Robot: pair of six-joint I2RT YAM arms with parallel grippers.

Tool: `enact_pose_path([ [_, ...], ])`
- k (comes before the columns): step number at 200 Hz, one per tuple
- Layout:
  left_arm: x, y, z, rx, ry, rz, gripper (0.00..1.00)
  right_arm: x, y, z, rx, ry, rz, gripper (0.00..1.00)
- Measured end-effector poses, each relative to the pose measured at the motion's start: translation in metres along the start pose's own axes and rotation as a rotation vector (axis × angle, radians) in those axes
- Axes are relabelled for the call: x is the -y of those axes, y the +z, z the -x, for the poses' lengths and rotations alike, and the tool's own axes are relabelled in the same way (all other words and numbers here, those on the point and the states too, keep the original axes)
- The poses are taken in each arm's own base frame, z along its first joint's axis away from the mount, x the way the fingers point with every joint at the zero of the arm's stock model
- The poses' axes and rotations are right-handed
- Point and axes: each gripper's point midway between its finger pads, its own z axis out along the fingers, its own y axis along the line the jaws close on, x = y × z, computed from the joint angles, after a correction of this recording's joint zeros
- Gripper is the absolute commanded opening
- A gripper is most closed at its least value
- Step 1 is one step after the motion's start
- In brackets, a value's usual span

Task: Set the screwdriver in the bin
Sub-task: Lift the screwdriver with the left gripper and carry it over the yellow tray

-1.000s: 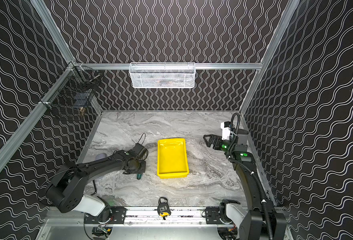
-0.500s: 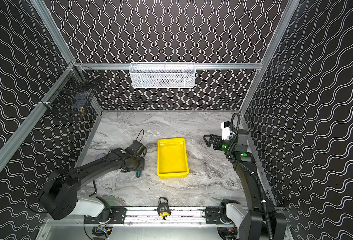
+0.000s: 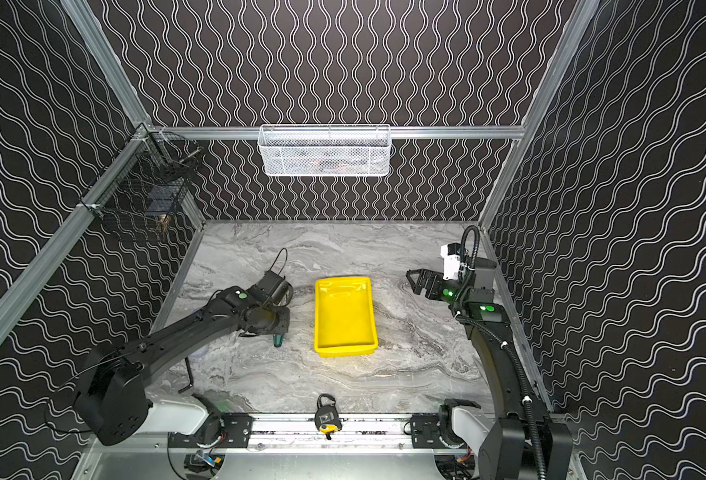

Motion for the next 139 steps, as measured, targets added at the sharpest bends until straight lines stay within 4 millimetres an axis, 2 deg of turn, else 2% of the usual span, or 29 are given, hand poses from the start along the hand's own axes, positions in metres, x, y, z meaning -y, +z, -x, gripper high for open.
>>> enact_pose_path([
  [43,0.031,-0.025,0.024,0.029,0.061,-0.058,0.00,-0.001,0.000,0.000,-0.001,-0.001,0.006,0.99],
  [84,0.091,-0.039,0.050,0.053,0.181,-0.134,0.00,-0.003,-0.001,0.002,0.004,-0.004,0.009,0.99],
  [107,0.127,-0.030,0.053,0.035,0.244,-0.173,0.00,-0.003,-0.001,0.003,0.005,-0.005,0.010,0.99],
  [139,0.160,-0.004,0.045,-0.026,0.307,-0.183,0.00,-0.003,-0.001,0.003,0.005,-0.005,0.010,0.99],
])
